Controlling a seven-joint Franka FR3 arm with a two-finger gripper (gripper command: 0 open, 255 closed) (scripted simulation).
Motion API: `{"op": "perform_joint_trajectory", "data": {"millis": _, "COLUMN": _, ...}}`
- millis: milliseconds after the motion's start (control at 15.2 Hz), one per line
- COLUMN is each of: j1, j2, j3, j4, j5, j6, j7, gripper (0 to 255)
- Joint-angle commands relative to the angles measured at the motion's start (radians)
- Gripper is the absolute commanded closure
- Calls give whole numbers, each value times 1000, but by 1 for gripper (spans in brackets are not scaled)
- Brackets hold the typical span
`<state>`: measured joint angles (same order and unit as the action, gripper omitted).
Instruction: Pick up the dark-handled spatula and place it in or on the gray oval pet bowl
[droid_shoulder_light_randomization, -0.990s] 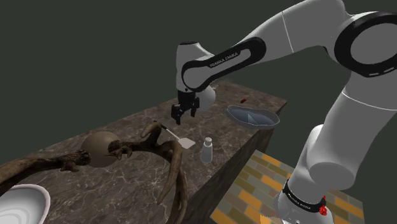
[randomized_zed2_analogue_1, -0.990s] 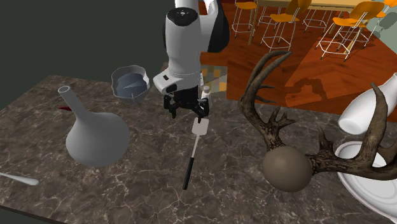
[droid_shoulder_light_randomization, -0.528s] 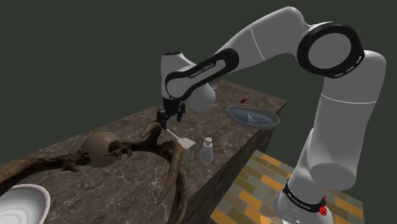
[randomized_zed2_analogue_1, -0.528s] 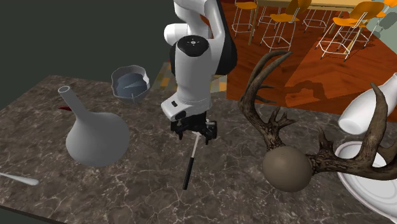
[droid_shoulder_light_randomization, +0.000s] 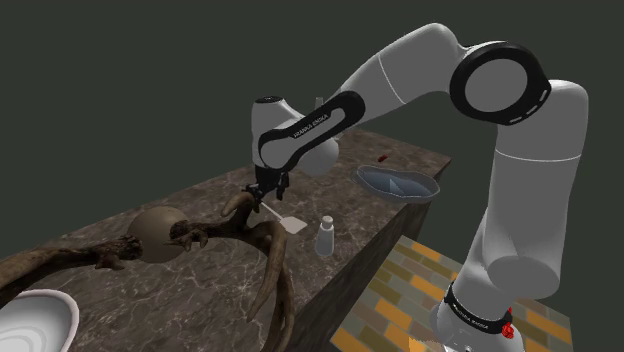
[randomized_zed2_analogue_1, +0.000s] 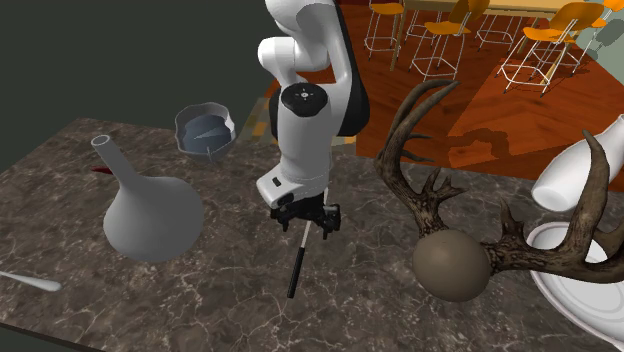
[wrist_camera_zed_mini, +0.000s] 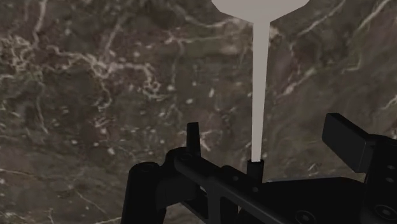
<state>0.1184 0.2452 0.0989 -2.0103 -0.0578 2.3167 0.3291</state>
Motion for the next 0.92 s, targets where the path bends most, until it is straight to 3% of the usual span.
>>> {"op": "perform_joint_trajectory", "data": {"millis": 0, "j1": 1, "j2": 1, "j3": 0, "j4": -3, "j5": -1, "j6": 4, "j7": 1, "gripper": 0}}
{"op": "perform_joint_trajectory", "data": {"millis": 330, "j1": 1, "j2": 1, "j3": 0, "j4": -3, "j5": -1, "j6": 4, "j7": 1, "gripper": 0}}
{"op": "perform_joint_trajectory", "data": {"millis": 396, "j1": 1, "j2": 1, "j3": 0, "j4": -3, "j5": -1, "j6": 4, "j7": 1, "gripper": 255}}
{"op": "perform_joint_trajectory", "data": {"millis": 858, "j1": 1, "j2": 1, "j3": 0, "j4": -3, "j5": -1, "j6": 4, "j7": 1, "gripper": 255}}
